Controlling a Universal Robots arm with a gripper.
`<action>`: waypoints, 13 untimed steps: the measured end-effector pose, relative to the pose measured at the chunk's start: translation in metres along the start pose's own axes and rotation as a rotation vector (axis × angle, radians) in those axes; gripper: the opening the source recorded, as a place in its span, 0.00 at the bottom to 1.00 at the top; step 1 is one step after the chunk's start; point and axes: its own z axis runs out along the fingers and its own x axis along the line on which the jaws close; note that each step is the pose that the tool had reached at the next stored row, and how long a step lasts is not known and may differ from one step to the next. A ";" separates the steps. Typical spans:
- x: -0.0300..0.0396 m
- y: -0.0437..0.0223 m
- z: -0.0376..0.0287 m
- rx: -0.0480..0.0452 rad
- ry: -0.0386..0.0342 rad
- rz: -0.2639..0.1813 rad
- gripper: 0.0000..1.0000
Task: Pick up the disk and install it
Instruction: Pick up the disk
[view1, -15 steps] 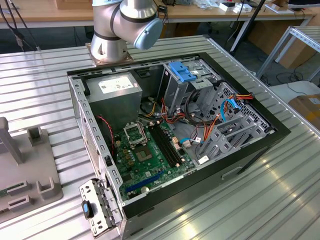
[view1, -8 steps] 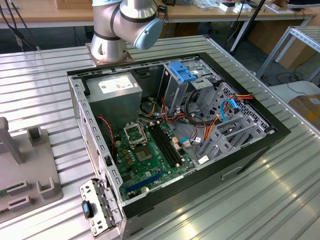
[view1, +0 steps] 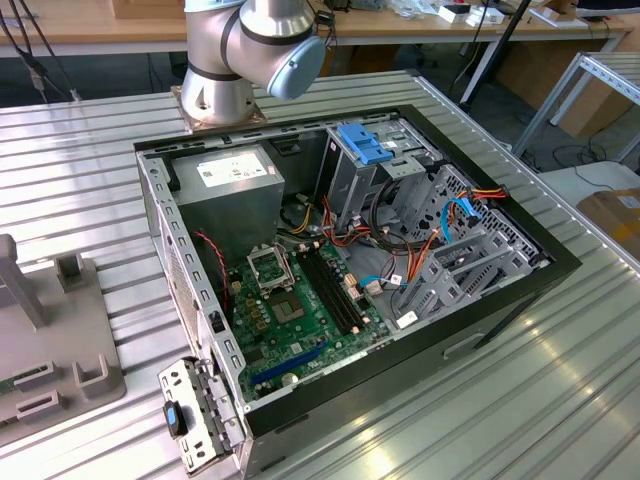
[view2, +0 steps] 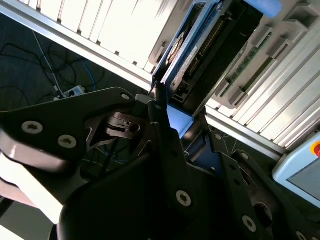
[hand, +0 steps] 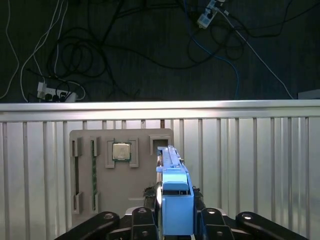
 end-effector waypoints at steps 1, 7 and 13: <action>0.0000 0.0000 -0.0004 0.0000 0.0000 0.000 0.37; 0.0000 0.0000 -0.0011 -0.0001 0.0001 0.000 0.37; -0.0001 0.0000 -0.0025 -0.0003 0.0002 0.000 0.37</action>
